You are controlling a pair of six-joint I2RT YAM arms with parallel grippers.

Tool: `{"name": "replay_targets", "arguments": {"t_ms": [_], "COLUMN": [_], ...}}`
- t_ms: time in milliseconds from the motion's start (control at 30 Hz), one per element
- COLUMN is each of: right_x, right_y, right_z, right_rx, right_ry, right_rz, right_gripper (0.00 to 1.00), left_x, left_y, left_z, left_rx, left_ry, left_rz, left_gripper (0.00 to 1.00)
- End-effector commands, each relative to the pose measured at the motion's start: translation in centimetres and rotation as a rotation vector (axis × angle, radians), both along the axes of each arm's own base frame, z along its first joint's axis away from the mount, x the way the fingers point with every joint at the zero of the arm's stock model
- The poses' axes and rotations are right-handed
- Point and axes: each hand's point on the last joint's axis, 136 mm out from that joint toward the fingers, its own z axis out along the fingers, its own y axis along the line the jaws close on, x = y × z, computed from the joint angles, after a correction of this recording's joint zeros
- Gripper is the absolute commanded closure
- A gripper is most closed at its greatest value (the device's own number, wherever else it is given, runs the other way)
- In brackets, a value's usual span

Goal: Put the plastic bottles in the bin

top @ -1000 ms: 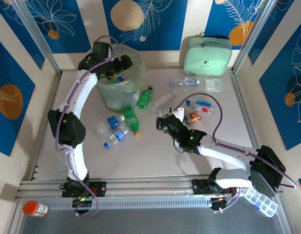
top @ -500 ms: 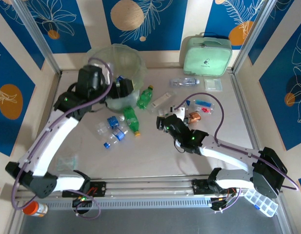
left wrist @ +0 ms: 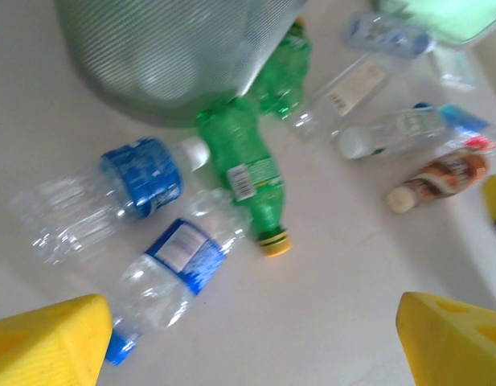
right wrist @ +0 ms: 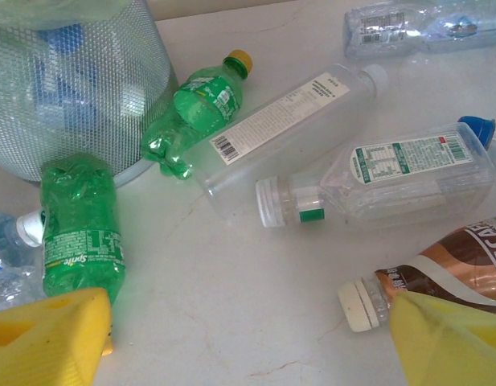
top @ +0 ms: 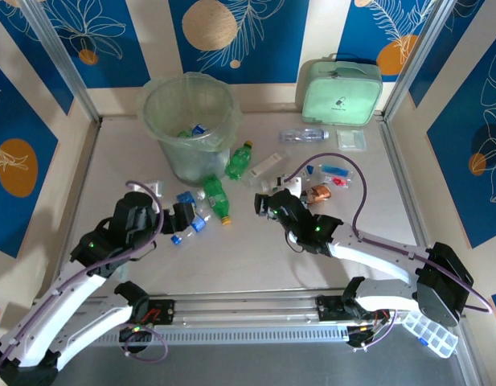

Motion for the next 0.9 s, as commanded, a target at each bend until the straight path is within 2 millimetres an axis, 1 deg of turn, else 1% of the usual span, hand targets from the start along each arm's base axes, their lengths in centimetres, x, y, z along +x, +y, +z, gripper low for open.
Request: {"name": "replay_targets", "arguments": {"t_ms": [0,100,200,267,400,500,567,700,867], "right_x": [0.1,0.1,0.1,0.2,0.2,0.1,0.1,0.0,0.1], "right_y": [0.8,0.9,1.0,1.0,1.1,0.9,0.9,1.1,1.3], "right_z": [0.4,0.4,0.4,0.4,0.5,0.6,0.7,0.7,0.4], "right_rx": [-0.007,-0.01,-0.009,-0.013,-0.014,-0.017,-0.013,-0.01,-0.016], "right_ry": [-0.014,-0.015,-0.016,-0.017,-0.017,-0.021,-0.021,-0.018,-0.008], "right_rz": [0.028,0.03,0.037,0.036,0.042,0.039,0.043,0.05,0.053], "right_gripper": [0.1,0.1,0.1,0.09,0.09,0.09,0.09,0.09,0.09], "left_x": [0.8,1.5,2.5,3.3,4.9,5.4,5.6,5.9,5.7], "left_y": [0.7,-0.1,-0.8,-1.1,-1.5,-2.3,-2.5,-2.8,-4.0], "left_z": [-1.8,-4.3,-6.3,-7.1,-9.2,-10.9,-11.8,-13.1,-13.9], "left_rx": [0.037,0.068,0.132,0.183,0.304,0.335,0.366,0.404,0.376], "left_ry": [-0.036,-0.039,-0.014,-0.003,0.043,0.085,0.103,0.116,0.135], "left_rz": [0.044,0.009,-0.012,-0.02,-0.019,-0.053,-0.071,-0.104,-0.165], "left_gripper": [0.09,0.08,0.08,0.08,0.08,0.09,0.09,0.09,0.12]}}
